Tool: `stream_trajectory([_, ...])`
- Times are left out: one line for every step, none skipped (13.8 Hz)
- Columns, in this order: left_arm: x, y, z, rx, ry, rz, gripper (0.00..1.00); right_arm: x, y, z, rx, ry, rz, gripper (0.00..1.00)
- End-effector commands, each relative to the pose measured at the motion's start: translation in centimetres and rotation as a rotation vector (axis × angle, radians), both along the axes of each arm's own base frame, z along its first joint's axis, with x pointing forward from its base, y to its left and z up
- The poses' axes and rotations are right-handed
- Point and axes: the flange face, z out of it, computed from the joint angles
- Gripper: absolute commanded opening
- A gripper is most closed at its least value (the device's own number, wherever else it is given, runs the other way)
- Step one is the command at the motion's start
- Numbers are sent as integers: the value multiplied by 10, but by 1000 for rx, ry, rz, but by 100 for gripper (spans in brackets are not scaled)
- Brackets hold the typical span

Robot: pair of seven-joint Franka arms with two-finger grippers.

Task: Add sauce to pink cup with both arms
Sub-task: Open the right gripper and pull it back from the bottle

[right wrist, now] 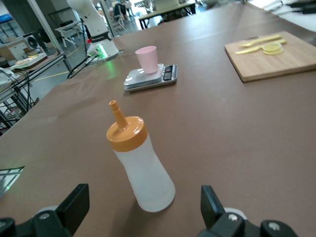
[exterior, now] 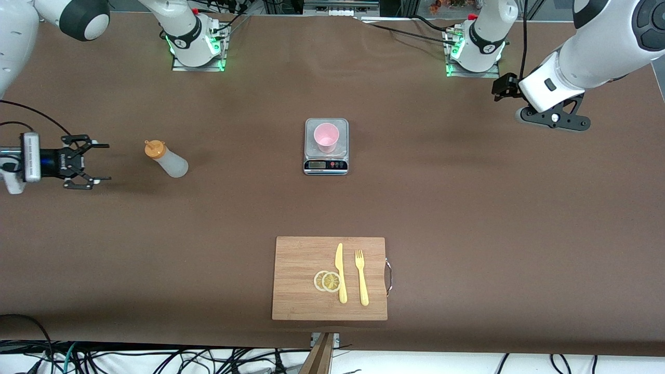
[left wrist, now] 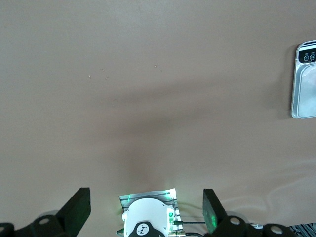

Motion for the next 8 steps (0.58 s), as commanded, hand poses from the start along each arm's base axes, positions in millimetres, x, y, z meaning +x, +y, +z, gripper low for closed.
stream_trajectory([0, -1, 7, -10, 5, 6, 100, 30, 4, 59, -107, 91, -58, 100])
stream_trajectory([0, -1, 7, -10, 5, 8, 100, 39, 8, 79, -143, 130, -97, 100])
stream_trajectory([0, -2, 7, -10, 5, 6, 100, 46, 12, 99, -181, 172, -151, 100])
stream_trajectory([0, -2, 7, -10, 5, 6, 100, 54, 19, 115, -218, 215, -207, 100])
stream_trajectory([0, -3, 7, -10, 5, 5, 100, 63, 32, 131, -245, 243, -257, 100])
stream_trajectory([0, -3, 7, -10, 5, 4, 100, 71, 42, 144, -267, 265, -312, 100])
stream_trajectory([0, -3, 7, -10, 5, 4, 100, 77, 53, 156, -302, 287, -361, 100])
stream_trajectory([0, -3, 7, -10, 5, 4, 100, 83, 70, 169, -345, 312, -403, 100])
